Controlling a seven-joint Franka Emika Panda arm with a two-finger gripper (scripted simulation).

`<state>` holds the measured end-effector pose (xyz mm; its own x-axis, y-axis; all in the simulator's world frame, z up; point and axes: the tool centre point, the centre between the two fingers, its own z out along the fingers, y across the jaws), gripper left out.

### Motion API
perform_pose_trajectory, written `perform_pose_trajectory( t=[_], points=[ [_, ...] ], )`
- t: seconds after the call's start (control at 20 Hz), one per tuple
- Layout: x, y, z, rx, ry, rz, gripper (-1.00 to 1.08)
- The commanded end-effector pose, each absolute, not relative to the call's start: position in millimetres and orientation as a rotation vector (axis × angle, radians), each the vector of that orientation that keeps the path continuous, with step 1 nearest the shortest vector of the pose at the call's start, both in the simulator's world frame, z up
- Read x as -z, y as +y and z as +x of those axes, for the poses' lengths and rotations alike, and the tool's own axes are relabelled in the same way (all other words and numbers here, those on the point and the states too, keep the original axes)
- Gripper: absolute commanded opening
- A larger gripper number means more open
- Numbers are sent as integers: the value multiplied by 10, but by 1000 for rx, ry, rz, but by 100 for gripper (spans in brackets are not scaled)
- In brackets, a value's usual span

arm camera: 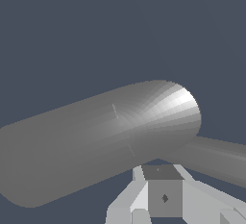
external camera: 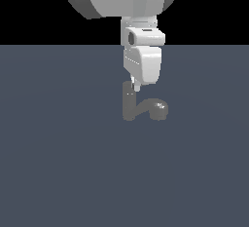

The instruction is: Turn on the faucet by rotating a designated handle.

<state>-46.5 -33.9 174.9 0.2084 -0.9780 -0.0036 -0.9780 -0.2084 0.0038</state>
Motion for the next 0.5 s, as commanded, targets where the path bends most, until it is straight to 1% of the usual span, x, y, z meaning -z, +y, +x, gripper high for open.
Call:
perform_pose_trajectory(
  t=[0.0, 0.45],
  points=[
    [-1741, -483, -366, -1, -1995, 2431, -100],
    [-1731, -841, -139, 0, -2017, 2410, -100]
  ],
)
